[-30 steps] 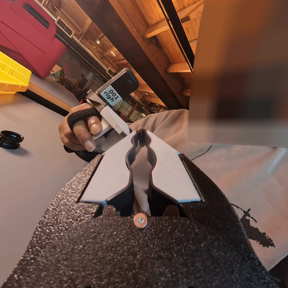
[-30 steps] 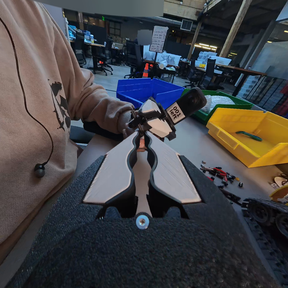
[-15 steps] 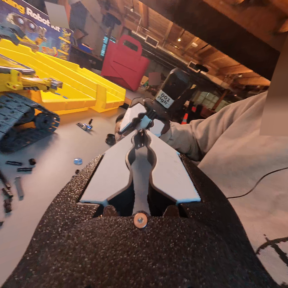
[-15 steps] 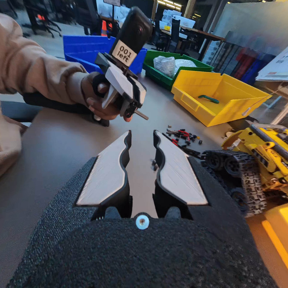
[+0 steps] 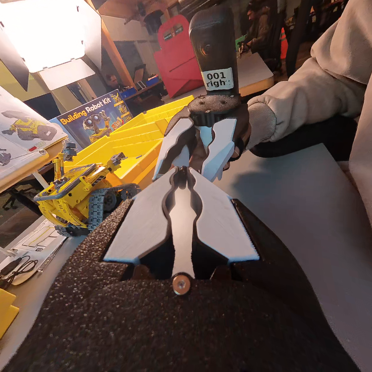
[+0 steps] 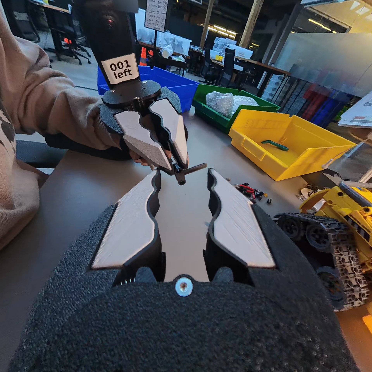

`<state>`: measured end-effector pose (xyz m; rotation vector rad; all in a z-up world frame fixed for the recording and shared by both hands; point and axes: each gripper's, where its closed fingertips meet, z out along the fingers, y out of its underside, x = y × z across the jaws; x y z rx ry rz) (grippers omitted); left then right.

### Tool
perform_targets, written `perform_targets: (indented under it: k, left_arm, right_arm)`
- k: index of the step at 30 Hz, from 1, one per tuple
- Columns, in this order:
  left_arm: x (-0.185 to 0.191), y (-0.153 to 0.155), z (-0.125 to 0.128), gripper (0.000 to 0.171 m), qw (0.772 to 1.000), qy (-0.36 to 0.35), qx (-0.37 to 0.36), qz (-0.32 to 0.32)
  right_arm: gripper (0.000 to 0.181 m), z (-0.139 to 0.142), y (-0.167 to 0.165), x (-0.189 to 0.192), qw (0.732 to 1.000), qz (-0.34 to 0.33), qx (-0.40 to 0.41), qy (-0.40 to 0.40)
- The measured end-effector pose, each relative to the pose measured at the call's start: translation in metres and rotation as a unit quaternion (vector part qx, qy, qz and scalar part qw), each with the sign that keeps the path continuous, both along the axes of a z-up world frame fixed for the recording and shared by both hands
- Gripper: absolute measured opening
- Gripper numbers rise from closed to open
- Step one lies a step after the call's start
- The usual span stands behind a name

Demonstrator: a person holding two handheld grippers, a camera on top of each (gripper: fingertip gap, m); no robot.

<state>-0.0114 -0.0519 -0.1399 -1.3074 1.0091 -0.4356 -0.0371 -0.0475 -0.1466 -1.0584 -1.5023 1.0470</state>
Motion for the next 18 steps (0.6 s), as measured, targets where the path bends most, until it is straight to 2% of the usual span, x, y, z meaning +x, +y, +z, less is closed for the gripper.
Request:
perform_targets:
  k: [4, 8, 11, 14, 16, 18]
  left_arm:
    - [-0.004, 0.006, -0.004, 0.007, 1.000, 0.017, 0.008, 0.022]
    - [-0.009, 0.016, -0.015, 0.007, 0.994, 0.077, 0.047, 0.064]
    - [-0.014, 0.024, -0.022, 0.007, 0.977, 0.151, 0.110, 0.106]
    - [-0.021, 0.033, -0.030, 0.008, 0.948, 0.229, 0.173, 0.135]
    - [-0.024, 0.037, -0.033, 0.007, 0.938, 0.252, 0.189, 0.144]
    - [-0.026, 0.040, -0.034, 0.007, 0.940, 0.249, 0.182, 0.146]
  right_arm:
    - [0.036, -0.007, 0.009, 0.000, 0.999, -0.028, 0.019, -0.015]
    - [0.032, -0.022, 0.017, -0.001, 0.998, -0.043, 0.003, -0.047]
    - [0.030, -0.041, 0.021, -0.002, 0.995, -0.049, 0.004, -0.092]
    - [0.030, -0.055, 0.023, -0.002, 0.991, -0.056, 0.004, -0.120]
    - [0.030, -0.057, 0.025, -0.002, 0.990, -0.061, 0.006, -0.127]
    - [0.030, -0.057, 0.026, -0.001, 0.990, -0.062, 0.004, -0.129]
